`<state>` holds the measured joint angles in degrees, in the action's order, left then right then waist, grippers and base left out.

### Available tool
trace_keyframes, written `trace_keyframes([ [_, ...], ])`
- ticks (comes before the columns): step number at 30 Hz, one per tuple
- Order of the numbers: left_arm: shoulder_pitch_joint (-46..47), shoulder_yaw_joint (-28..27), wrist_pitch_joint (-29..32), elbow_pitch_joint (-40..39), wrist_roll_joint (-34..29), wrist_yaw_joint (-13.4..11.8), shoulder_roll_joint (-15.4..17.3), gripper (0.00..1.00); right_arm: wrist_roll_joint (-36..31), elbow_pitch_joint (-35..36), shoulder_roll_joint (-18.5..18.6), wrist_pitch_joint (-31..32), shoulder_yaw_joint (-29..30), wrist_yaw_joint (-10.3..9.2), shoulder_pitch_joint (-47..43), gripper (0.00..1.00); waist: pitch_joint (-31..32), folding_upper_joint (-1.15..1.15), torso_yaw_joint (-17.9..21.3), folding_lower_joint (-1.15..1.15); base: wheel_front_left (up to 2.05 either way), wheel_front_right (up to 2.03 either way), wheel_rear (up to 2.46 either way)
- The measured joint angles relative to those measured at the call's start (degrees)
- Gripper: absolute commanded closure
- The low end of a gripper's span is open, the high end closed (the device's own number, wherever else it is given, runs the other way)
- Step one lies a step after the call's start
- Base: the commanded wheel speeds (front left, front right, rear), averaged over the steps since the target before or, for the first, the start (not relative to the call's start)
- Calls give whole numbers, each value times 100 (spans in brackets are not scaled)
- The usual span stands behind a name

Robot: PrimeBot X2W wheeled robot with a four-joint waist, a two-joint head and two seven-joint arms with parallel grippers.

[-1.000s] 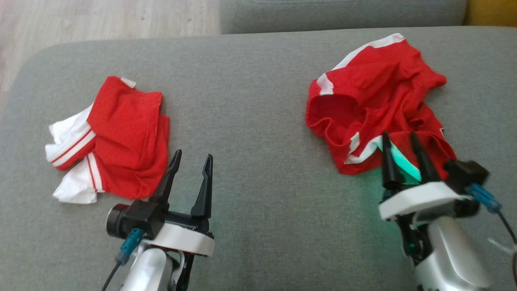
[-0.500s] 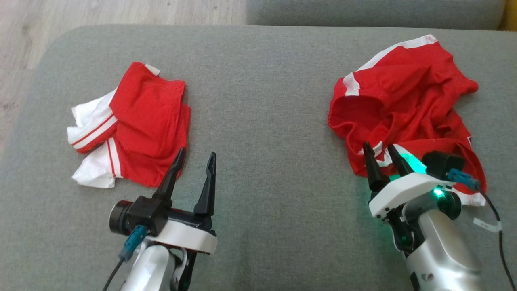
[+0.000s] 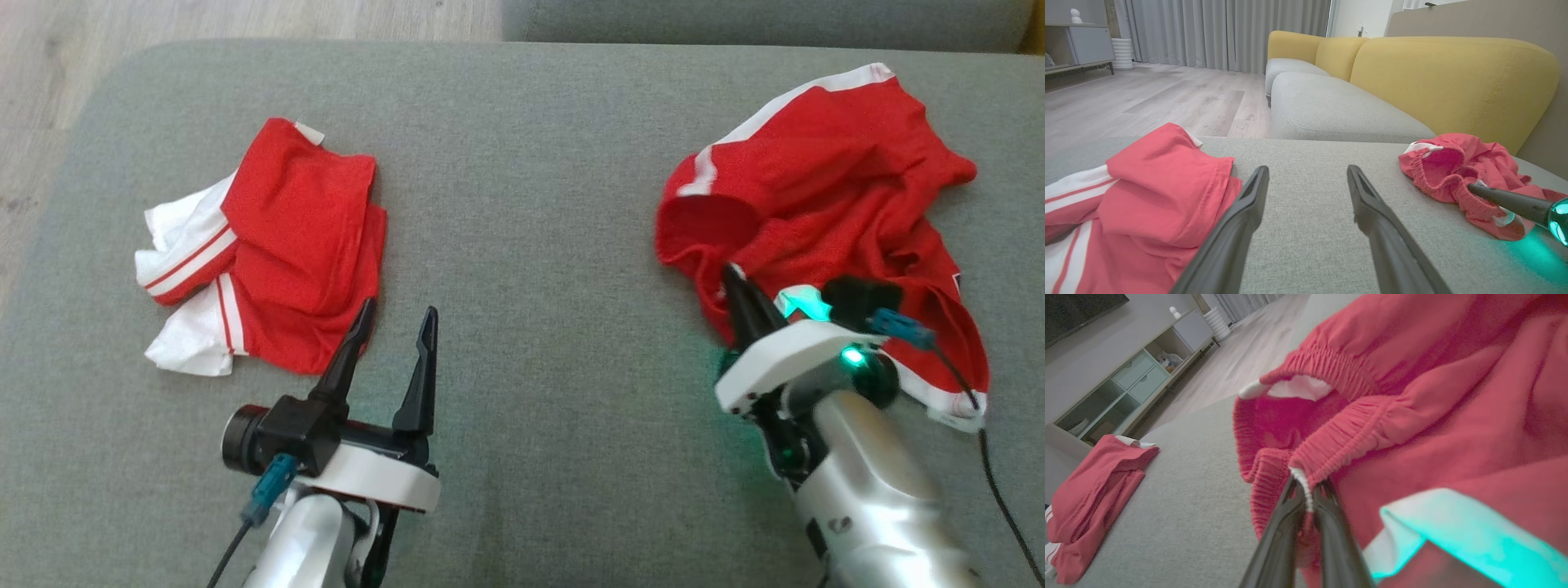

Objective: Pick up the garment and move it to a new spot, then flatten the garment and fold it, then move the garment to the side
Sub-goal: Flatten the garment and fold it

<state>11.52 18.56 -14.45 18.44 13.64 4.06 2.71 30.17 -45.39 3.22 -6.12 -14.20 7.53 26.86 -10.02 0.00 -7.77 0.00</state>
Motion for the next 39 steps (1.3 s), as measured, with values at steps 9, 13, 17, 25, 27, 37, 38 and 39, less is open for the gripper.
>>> trace_keyframes([
  [9, 3, -1, 0, 30, 0, 0, 0, 0, 1, 371, 15, -166, -1024, 0, 81, 100, 110, 0, 18, 0, 0, 0, 0],
  [13, 5, 3, 0, 29, 1, 0, 0, 0, 1, 428, 20, -81, -1424, 0, 114, 100, 114, 0, -29, 0, 0, 0, 0],
  [17, 7, 14, 0, 29, 1, 0, 0, 0, 62, 494, 38, -32, -1840, 0, 264, 100, 115, 0, -106, 0, 0, 0, 0],
  [25, 7, 14, 0, 33, 52, -1, 0, 0, 310, 537, 40, 97, -2466, 0, 352, 0, 192, 0, -199, 0, 0, 0, 0],
  [27, 3, 9, 0, 33, 52, -3, 0, 0, 309, 489, 42, 104, -2496, 0, 353, 0, 214, 0, -180, 1, 0, 0, 0],
  [37, -8, -62, 0, 1, 19, -1, 0, 0, 308, 614, 40, -437, -1580, 0, 276, 0, 340, 0, 221, 1, 0, 0, 0],
  [38, -10, -80, 0, -8, -12, -1, 0, 0, 127, 624, 42, -511, -1369, 0, 248, 0, 357, 0, 278, 0, 0, 0, 0],
  [39, -12, -99, 0, -10, -12, -1, 0, 0, -105, 649, 47, -571, -1162, 0, 204, 0, 374, 0, 336, 0, 0, 0, 0],
])
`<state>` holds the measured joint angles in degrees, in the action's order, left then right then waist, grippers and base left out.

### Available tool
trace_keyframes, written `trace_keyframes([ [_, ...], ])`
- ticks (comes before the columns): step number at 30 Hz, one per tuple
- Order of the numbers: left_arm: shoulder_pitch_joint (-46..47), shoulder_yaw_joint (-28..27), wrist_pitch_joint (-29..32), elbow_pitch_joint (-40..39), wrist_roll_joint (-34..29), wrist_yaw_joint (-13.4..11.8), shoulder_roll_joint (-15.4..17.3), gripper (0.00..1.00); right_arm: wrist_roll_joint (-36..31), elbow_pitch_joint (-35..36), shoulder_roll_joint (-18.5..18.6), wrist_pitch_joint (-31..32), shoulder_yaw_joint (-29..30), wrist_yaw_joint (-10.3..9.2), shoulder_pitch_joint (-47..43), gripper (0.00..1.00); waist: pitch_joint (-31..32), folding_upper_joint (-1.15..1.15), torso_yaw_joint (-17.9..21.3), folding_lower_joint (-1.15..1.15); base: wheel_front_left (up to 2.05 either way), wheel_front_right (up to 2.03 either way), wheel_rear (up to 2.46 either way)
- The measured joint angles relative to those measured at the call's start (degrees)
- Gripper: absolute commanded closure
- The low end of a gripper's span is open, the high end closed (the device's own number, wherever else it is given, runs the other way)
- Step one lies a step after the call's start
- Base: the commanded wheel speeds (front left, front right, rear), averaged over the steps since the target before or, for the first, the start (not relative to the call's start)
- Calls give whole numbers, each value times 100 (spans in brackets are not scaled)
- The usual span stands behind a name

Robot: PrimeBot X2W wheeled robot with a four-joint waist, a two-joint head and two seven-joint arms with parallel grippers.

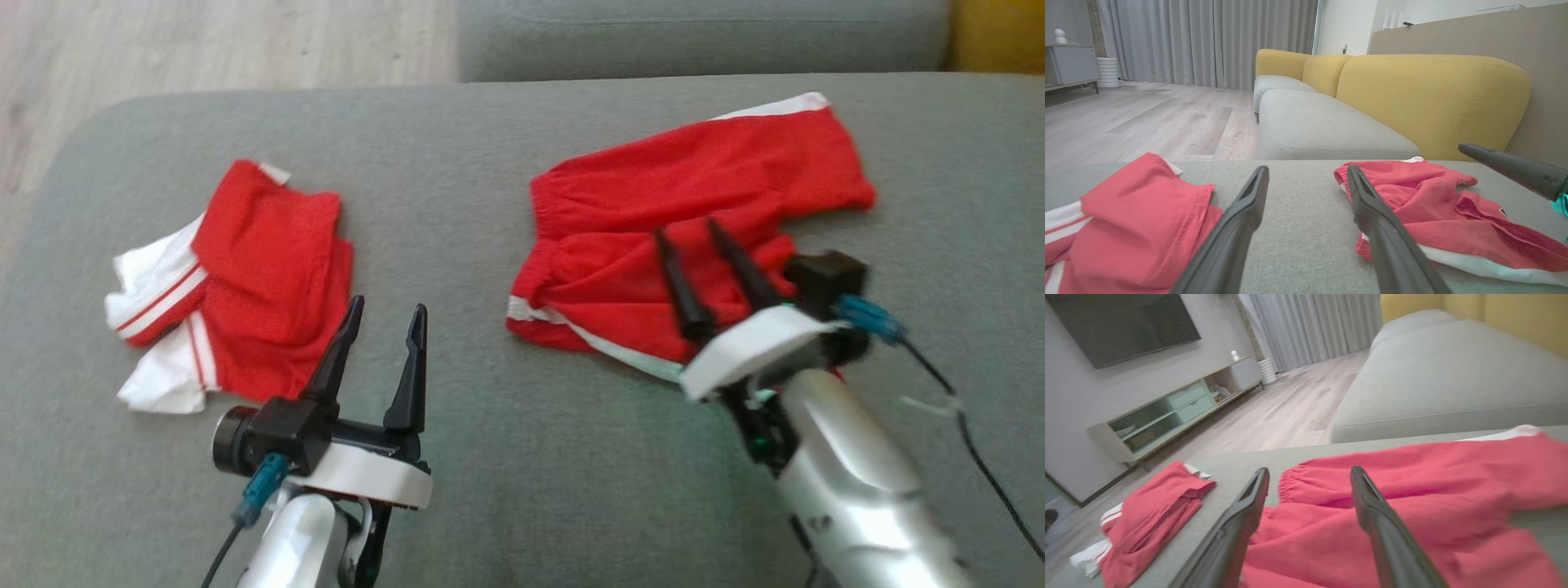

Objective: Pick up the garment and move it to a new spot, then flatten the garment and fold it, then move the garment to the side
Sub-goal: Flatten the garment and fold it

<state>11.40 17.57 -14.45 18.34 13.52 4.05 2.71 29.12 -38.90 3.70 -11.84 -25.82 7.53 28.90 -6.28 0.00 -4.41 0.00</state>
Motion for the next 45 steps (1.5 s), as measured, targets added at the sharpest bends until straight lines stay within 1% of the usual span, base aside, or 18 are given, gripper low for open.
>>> trace_keyframes([
  [6, -10, -68, 0, -16, -32, 8, 0, 0, -899, 487, 47, -137, 1349, 0, -689, 0, 116, 0, 341, 0, 0, 0, 0],
  [7, -13, -76, 0, -18, -32, 10, 0, 0, -1161, 680, 47, -187, 1733, 0, -985, 0, 150, 0, 445, 0, 0, 0, 0],
  [9, -19, -75, 0, -18, -32, 51, 0, 0, -1285, 912, 37, -187, 2036, 0, -1291, 0, 174, 0, 540, 0, 0, 0, 0],
  [13, -22, -81, 0, -16, -29, 52, 0, 0, -1511, 1356, -21, -196, 2398, 0, -1860, 0, 156, 0, 703, 0, 0, 0, 0],
  [16, -21, -93, 0, -3, -20, 76, 0, 0, -1555, 1539, -49, -196, 2436, 0, -2118, 0, 86, 0, 821, 0, 0, 0, 0],
  [21, 16, -118, -1, 159, -22, 110, 16, 0, -1252, 1813, -83, -200, 2345, 0, -2131, 0, -39, 0, 1026, 0, 0, 0, 0],
  [24, 103, -83, 0, 417, -24, 168, 46, 0, -1128, 1904, -85, -238, 2312, 0, -2131, 0, -108, 0, 1147, 0, 0, 0, 0],
  [28, 391, 97, 31, 848, -93, 213, 144, 0, -1096, 1928, -88, -246, 2243, 0, -2130, 0, -228, 0, 1282, 0, 0, 0, 0],
  [32, 771, 159, 304, 1298, -91, 260, 270, 0, -1040, 1949, -92, -248, 2253, 0, -2115, 0, -380, 0, 1395, 0, 0, 0, 0],
  [38, 1146, 315, 606, 1872, -89, 302, 326, 0, -1012, 2006, -92, -253, 2236, 0, -2027, 0, -568, 0, 1481, -1, 0, 0, 0],
  [43, 1254, 446, 593, 2092, -15, 304, 335, 0, -994, 2030, -92, -253, 2226, 0, -1995, 0, -626, 0, 1506, -1, 0, 0, 0],
  [44, 1277, 454, 543, 2116, 30, 304, 332, 62, -995, 2027, -92, -253, 2214, 0, -1995, 0, -629, 0, 1502, 0, 0, 0, 0],
  [45, 1300, 458, 477, 2127, 63, 305, 334, 100, -998, 2014, -92, -253, 2195, 0, -1995, 0, -630, 0, 1497, 0, 0, 0, 0],
])
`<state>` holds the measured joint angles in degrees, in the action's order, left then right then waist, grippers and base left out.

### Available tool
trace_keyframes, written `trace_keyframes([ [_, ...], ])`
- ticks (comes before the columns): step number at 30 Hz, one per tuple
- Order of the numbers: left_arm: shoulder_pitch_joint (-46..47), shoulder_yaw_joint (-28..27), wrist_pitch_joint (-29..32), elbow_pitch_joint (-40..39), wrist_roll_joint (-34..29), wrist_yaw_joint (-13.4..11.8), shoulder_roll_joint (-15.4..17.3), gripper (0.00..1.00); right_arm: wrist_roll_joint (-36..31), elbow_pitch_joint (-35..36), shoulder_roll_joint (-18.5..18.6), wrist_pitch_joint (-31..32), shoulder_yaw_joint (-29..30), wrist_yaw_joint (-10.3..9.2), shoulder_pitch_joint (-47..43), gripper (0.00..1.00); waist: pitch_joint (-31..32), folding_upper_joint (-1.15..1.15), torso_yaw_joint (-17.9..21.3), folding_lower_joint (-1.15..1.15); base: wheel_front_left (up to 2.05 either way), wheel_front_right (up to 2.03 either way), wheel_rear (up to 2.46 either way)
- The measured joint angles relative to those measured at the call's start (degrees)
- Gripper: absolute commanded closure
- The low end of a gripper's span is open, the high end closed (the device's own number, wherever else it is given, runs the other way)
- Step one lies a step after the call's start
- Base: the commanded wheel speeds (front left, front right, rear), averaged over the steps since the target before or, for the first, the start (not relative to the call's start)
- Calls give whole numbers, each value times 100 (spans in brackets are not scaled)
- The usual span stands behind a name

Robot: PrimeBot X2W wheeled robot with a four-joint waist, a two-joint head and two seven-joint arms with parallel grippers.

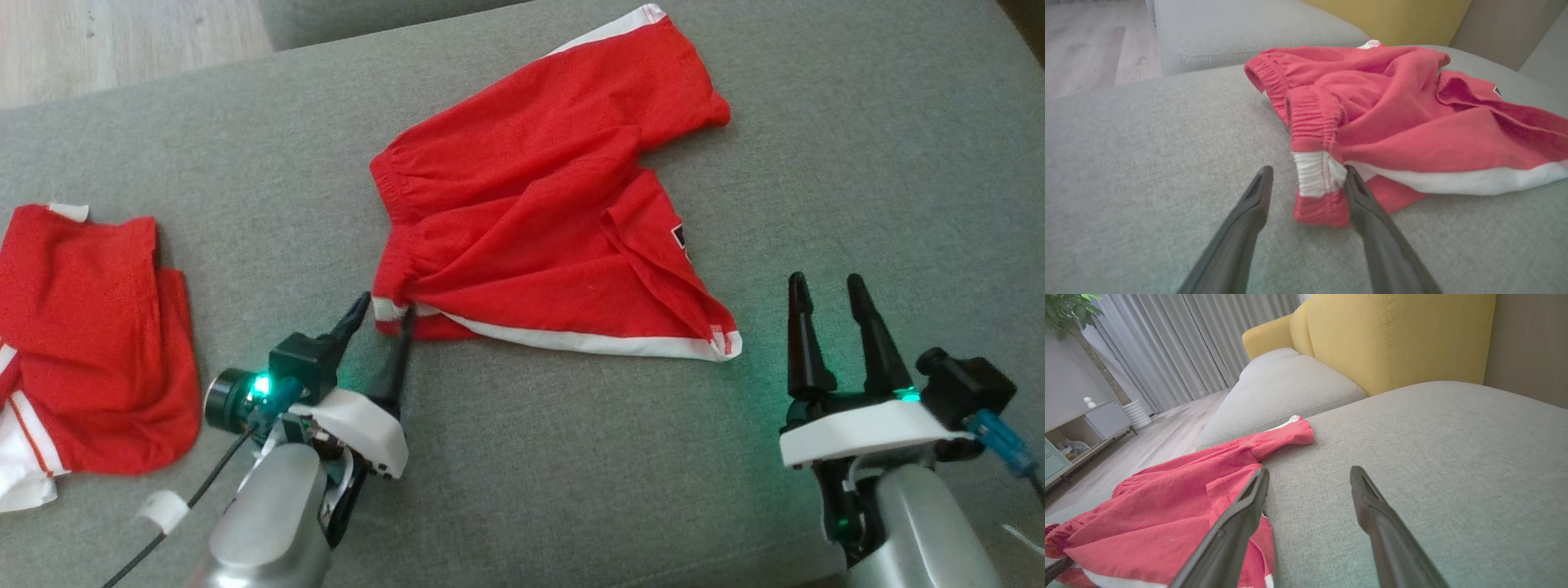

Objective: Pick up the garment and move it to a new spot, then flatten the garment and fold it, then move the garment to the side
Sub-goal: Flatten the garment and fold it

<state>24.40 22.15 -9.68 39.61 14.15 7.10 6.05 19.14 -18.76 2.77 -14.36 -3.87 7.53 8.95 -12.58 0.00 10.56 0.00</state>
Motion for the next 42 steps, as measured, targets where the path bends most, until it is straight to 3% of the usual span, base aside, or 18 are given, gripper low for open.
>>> trace_keyframes([
  [11, 52, 169, -371, -183, -1, 0, 57, 100, -636, -297, 0, 99, -327, 0, -14, 0, 102, 0, -95, 0, 0, 0, 0],
  [17, 48, 168, -410, -293, -1, -7, 108, 100, -1335, -208, 76, 475, -922, 0, -100, 0, 140, 0, -124, 0, 0, 0, 0],
  [22, 41, 191, -431, -305, 0, -12, 108, 100, -1422, -193, 292, 887, -1217, 0, -205, 0, 162, 0, -150, 0, 0, 0, 0],
  [42, 27, 368, -459, -366, 1, -13, 100, 100, -1408, -641, 258, 1497, -904, 0, -95, 0, 69, 0, -281, 0, 0, 0, 0],
])
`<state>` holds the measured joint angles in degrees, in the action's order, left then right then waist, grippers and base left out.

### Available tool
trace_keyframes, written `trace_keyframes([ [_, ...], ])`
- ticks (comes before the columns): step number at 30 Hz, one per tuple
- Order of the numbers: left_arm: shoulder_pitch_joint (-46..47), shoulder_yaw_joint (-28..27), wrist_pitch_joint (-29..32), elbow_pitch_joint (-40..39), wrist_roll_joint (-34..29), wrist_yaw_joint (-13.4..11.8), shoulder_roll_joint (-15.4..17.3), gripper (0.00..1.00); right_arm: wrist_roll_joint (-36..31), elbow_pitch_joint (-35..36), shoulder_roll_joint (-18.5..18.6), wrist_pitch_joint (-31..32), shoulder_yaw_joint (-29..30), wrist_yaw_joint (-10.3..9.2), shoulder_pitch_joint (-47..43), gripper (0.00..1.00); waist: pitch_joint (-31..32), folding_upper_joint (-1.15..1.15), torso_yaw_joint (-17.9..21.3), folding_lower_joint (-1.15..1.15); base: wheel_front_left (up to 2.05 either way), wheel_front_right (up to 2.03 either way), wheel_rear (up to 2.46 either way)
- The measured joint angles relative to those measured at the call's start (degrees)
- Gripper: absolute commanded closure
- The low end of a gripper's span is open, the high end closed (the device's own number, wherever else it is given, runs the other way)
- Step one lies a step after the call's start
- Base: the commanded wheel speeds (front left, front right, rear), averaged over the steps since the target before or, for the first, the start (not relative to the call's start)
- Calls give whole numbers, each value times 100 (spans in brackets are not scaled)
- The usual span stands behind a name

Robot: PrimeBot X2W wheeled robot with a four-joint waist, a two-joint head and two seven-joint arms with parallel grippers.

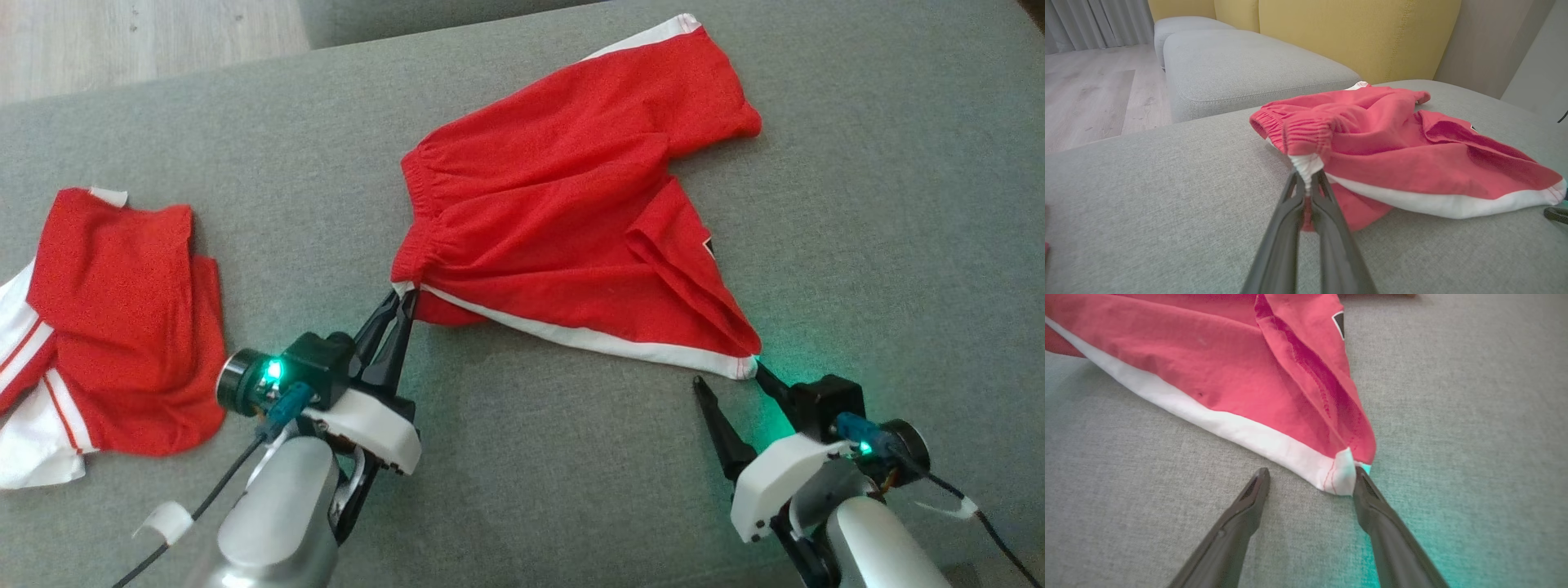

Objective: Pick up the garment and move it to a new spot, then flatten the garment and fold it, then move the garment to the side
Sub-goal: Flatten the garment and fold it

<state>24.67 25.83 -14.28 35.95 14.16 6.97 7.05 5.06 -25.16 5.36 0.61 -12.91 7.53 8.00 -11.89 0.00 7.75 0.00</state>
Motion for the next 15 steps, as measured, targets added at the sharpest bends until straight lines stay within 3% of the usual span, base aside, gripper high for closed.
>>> trace_keyframes([
  [1, 0, 7, 0, 0, 0, 0, 0, 100, 18, -12, -9, 4, 12, 0, 3, 0, 2, 0, -3, 0, 0, 0, 0],
  [2, 0, 12, 0, 0, 0, -2, 0, 100, 77, -32, -16, 24, 21, 0, 11, 9, 6, 0, -5, 0, 0, 0, 0],
  [3, 0, 15, 0, 1, 1, -21, 1, 100, 118, -43, -23, 42, 25, 0, 21, 48, 9, 0, -6, 0, 0, 0, 0],
  [4, 0, 18, 0, 1, 2, -38, 2, 100, 134, -55, -24, 42, 35, 0, 31, 77, 14, 0, -4, 0, 0, 0, 0],
  [5, 0, 20, 0, 1, 7, -44, 4, 100, 151, -66, -26, 42, 45, 0, 40, 100, 22, 0, -2, 0, 0, 0, 0],
  [15, -30, 59, 0, 25, 66, -51, 40, 100, 435, 58, -47, -94, 133, 0, 57, 100, 259, 0, 71, 0, 0, 0, 0],
])
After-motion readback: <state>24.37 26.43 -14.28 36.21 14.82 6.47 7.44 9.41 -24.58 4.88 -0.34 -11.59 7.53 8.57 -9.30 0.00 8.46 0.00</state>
